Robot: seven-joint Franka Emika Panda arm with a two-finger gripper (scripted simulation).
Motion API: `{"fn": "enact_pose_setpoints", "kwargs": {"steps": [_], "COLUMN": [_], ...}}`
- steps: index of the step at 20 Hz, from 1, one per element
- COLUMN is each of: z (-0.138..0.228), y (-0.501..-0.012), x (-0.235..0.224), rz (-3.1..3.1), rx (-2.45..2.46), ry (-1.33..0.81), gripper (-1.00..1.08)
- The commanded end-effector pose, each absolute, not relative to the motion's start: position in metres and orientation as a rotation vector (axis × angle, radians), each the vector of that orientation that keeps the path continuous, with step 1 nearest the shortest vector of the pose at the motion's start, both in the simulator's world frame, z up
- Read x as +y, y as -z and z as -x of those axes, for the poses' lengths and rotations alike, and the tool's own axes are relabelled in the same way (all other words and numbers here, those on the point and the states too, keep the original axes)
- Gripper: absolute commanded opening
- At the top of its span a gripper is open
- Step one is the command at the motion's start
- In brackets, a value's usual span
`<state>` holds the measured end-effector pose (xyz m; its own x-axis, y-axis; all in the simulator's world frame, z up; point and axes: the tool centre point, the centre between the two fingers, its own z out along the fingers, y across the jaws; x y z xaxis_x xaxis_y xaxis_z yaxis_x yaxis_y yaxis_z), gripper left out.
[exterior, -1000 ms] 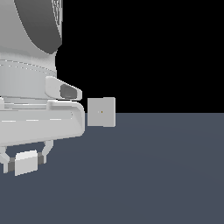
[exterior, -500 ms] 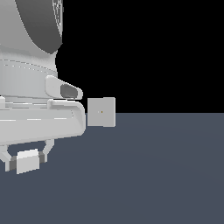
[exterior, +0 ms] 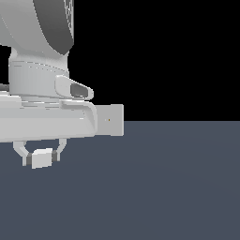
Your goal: Plug the charger into the wall socket.
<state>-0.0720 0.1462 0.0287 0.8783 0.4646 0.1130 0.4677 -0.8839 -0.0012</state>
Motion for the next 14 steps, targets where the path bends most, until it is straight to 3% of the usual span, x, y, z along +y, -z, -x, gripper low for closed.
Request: {"fn": "enact_pose_setpoints", "kwargs": {"steps": [1, 14], "z": [0.061, -0.001], "y": [-0.035, -0.077], "x": [0.143, 0.101], "rz": [3.043, 3.135], "rx": [-0.646, 0.053], "ry": [0.174, 0.180], "gripper": [-1.00, -1.00]}}
